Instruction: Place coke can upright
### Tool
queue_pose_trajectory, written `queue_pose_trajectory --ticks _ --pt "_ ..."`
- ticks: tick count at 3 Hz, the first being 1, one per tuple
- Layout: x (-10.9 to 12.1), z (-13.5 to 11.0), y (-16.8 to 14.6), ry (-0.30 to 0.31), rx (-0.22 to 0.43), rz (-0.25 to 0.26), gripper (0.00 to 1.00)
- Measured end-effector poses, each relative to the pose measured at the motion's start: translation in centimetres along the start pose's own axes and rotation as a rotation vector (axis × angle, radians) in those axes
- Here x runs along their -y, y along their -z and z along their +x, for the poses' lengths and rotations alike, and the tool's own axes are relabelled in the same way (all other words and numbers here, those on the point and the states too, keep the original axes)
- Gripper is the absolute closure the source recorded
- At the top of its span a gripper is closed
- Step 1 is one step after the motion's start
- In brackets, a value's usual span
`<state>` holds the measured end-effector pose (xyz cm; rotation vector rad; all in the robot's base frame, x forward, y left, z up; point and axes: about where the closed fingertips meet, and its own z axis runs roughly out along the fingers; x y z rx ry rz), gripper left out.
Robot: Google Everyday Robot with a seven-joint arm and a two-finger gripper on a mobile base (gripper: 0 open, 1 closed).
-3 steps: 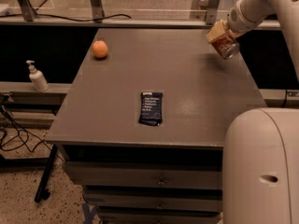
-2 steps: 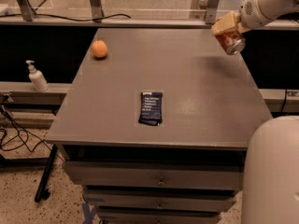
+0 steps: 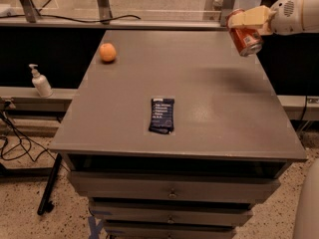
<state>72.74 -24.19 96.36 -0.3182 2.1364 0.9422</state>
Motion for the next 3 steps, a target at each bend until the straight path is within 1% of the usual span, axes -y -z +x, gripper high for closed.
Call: queue_pose_trajectory --ticks 1,2,3 --pt "-1.31 -0.21 -0.31 -0.01 0.015 -0.057 1.0" --pt "-1.31 -0.2 -0.33 -0.01 0.015 -0.057 1.0" --pt "-2.3 -0.71 -0.35 0.042 0.081 -0.122 1.0"
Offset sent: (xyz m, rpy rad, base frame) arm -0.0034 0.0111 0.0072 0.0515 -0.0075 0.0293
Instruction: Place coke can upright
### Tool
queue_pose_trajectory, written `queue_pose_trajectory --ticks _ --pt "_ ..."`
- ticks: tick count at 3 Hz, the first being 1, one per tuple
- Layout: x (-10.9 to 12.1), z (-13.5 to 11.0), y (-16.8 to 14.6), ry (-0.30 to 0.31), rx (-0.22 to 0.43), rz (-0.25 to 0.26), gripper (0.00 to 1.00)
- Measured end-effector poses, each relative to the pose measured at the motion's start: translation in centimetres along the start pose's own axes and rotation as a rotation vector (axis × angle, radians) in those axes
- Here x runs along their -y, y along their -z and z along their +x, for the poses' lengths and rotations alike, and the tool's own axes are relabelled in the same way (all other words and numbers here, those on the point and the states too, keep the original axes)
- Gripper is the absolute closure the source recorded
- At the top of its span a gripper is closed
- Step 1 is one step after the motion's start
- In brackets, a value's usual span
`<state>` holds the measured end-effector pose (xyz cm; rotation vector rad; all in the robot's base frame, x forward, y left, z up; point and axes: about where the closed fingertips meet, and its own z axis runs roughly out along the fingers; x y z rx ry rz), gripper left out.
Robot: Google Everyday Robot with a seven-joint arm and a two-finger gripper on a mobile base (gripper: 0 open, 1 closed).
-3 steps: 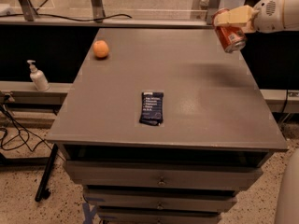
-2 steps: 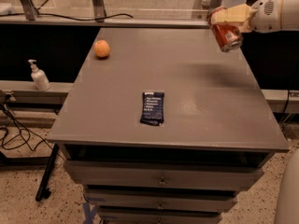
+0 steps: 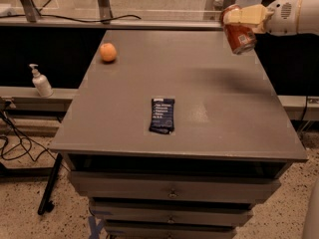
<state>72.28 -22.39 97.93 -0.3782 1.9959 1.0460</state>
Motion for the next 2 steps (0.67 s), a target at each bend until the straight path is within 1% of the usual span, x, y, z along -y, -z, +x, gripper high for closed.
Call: queue_pose_trajectory --ticks 1,2 --pt "-2.1 -0.3 0.2 0.085 0.125 -0.108 1.0" --pt "-4.3 0.7 1.0 0.162 0.237 -0.187 1.0"
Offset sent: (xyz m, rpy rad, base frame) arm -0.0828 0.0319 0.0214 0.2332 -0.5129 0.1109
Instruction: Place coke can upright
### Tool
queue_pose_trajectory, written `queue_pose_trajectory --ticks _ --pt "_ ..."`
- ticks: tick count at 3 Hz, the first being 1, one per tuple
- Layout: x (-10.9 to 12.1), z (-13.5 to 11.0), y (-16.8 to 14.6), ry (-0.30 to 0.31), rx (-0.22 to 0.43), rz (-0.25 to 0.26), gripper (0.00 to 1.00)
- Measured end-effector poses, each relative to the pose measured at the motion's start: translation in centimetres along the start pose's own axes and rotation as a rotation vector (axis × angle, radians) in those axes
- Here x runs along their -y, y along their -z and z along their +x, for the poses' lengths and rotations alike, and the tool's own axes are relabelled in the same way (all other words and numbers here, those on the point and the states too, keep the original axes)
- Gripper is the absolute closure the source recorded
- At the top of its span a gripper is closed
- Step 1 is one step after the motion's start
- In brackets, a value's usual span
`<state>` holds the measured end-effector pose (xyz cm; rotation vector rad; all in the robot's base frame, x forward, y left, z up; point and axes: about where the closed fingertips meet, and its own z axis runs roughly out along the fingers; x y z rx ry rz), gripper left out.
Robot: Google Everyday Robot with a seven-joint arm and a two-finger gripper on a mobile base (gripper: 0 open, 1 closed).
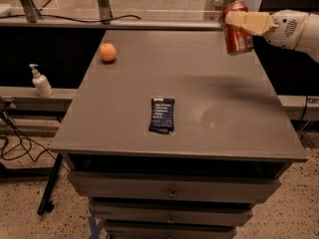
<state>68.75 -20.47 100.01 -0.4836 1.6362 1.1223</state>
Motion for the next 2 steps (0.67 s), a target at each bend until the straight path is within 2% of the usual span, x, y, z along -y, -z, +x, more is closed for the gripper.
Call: queue_pose_trajectory --ticks 1,2 --pt "-2.4 1.5 0.7 0.073 0.088 -0.048 1.0" --pt "-3.7 1.8 0.1 0.134 0.093 -0.073 1.0"
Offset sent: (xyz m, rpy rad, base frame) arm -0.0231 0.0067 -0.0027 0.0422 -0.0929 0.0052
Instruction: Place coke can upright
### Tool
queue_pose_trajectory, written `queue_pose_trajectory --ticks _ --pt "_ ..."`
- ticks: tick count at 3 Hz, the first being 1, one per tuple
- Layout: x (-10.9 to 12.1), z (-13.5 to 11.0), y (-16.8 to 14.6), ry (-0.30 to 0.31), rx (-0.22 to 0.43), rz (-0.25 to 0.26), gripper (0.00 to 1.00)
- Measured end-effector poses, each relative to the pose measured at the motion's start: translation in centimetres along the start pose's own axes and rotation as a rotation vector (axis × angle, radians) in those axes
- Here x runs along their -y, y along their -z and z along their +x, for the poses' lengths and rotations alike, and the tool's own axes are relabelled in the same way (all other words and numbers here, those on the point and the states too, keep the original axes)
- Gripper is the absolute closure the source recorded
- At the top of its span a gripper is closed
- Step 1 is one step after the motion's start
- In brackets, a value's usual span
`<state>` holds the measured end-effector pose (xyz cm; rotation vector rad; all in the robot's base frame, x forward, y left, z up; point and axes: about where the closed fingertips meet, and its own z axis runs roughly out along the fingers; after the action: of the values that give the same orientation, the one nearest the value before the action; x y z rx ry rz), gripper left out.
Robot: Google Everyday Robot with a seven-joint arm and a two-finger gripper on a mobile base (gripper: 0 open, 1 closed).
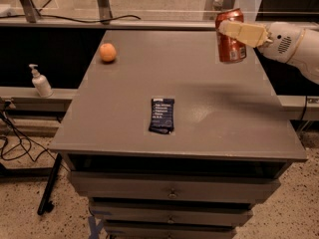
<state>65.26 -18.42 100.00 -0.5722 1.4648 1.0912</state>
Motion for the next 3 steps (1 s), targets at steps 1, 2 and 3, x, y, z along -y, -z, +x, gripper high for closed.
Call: queue_pose_trajectory --ticks 1,2,3 --pt "0.1 0.0 0.0 0.0 -0.001 0.002 1.0" --pt "-0.7 0.4 -0.2 0.014 0.029 -0.02 1.0" --pt "-1.2 0.9 0.3 0.053 0.093 -0.037 1.0"
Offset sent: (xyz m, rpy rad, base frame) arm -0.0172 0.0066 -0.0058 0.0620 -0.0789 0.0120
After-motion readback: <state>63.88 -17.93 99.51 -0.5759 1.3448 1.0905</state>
